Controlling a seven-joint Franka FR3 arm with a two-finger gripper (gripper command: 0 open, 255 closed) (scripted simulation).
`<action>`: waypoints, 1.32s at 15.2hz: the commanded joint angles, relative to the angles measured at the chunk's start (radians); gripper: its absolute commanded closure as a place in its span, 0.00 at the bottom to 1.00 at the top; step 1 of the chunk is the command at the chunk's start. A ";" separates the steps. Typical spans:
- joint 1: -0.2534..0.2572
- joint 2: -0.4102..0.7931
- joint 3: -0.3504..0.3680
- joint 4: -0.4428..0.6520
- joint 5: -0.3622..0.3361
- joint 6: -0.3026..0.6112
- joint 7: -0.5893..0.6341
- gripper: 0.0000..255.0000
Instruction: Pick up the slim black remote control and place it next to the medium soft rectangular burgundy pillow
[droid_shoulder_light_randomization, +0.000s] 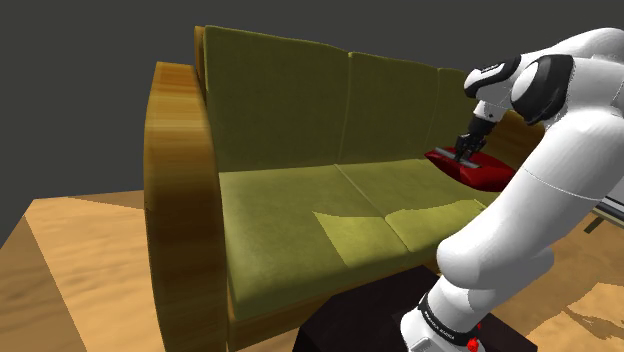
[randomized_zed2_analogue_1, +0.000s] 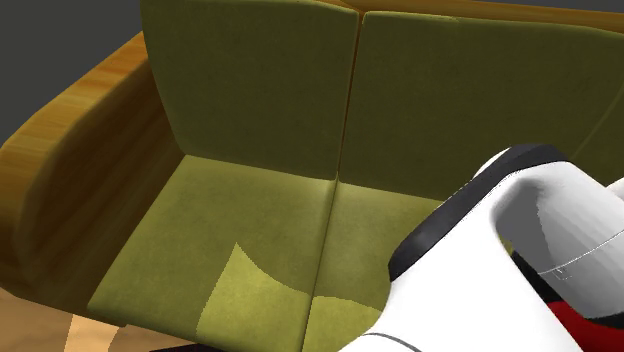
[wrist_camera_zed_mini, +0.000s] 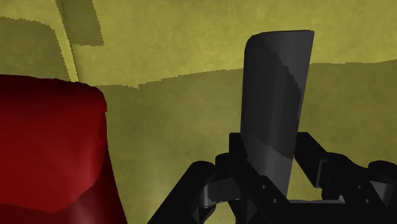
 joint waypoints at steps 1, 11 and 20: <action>-0.028 0.016 -0.027 0.020 0.007 -0.010 -0.059 1.00; -0.228 0.244 -0.129 0.235 0.155 -0.080 -0.379 1.00; -0.229 0.265 -0.117 0.136 0.174 0.033 -0.394 1.00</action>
